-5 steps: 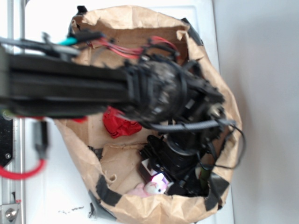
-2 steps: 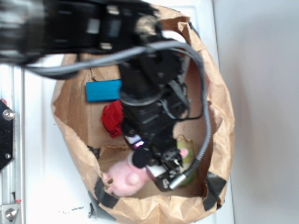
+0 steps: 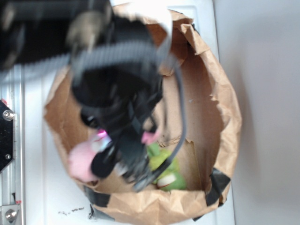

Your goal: Grab the pink bunny.

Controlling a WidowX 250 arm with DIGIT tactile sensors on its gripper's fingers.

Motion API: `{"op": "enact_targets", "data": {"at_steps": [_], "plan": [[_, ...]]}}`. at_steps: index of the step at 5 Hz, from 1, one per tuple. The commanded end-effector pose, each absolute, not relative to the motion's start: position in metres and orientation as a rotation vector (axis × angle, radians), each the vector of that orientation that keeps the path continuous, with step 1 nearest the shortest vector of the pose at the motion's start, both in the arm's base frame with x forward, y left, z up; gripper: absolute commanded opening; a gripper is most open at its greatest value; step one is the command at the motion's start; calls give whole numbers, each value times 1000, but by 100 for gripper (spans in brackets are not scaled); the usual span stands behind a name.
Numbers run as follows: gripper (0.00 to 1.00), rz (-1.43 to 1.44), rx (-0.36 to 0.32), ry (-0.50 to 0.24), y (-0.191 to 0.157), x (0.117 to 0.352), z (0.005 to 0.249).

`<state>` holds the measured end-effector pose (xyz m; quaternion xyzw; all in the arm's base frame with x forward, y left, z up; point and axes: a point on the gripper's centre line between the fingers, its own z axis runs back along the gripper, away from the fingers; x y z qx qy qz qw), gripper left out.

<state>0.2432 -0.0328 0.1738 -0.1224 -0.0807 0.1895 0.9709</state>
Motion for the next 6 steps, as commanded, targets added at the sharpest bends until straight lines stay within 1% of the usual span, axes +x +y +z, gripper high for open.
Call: {"op": "enact_targets", "data": {"at_steps": [1, 2, 3, 4, 5, 6], "plan": [[0, 425, -105, -157, -20, 243, 190], [0, 465, -62, -173, -6, 252, 183], [0, 534, 28, -263, 22, 265, 184], [0, 521, 0, -331, 36, 269, 194], [0, 486, -24, -387, 38, 268, 198], [0, 453, -48, -408, 32, 267, 197]]}}
